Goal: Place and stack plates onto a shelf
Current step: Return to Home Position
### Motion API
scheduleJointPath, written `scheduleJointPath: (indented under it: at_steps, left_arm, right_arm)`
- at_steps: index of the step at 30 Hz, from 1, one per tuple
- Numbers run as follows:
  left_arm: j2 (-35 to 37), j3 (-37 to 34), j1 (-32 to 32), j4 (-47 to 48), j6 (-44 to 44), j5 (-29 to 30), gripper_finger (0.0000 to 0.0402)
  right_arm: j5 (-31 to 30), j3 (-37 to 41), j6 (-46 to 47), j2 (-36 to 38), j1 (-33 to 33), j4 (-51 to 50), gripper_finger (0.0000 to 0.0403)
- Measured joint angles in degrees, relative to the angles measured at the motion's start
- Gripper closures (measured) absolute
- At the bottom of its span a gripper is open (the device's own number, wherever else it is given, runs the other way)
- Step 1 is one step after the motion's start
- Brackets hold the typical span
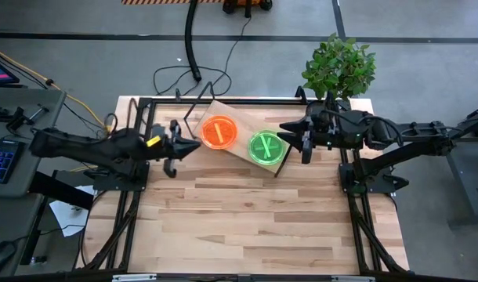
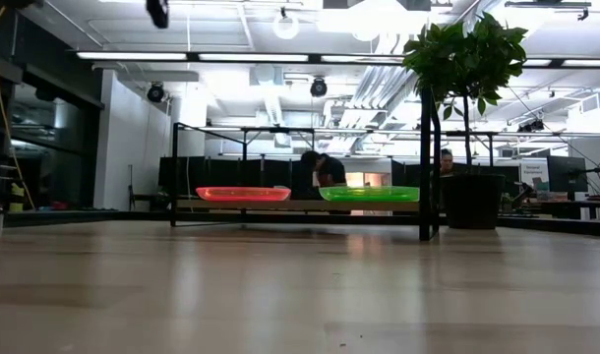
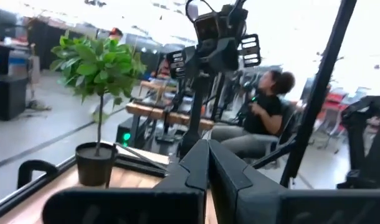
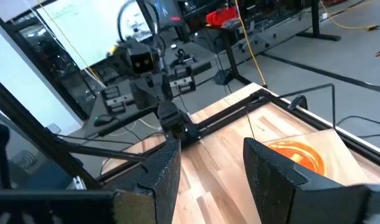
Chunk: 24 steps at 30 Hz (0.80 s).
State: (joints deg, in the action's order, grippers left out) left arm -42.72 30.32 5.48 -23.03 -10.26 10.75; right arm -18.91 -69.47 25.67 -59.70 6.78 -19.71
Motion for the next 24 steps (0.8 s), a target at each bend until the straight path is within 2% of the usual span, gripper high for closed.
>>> scheduleJointPath:
  at_steps: [5, 11, 20, 24]
  left_arm:
    - [6.35, -8.16, -0.62, -5.13, -1.60, -2.63, 0.0401]
    - [10.98, -14.97, -0.35, -7.74, -5.61, -2.89, 0.0401]
    - [14.85, -24.60, 2.74, -19.09, -8.36, -2.45, 0.0401]
    - [16.03, -27.06, 2.90, -20.14, -9.17, -1.48, 0.0401]
  right_arm:
    - [1.97, 0.00, -0.05, 0.01, 0.00, 0.27, 0.0247]
    - [1.97, 0.00, 2.89, 0.01, 0.00, -0.67, 0.0247]
    - [1.98, 0.00, 5.88, 0.02, 0.00, -1.02, 0.0247]
    - [2.20, 0.00, 6.03, 0.02, -0.02, -1.04, 0.0247]
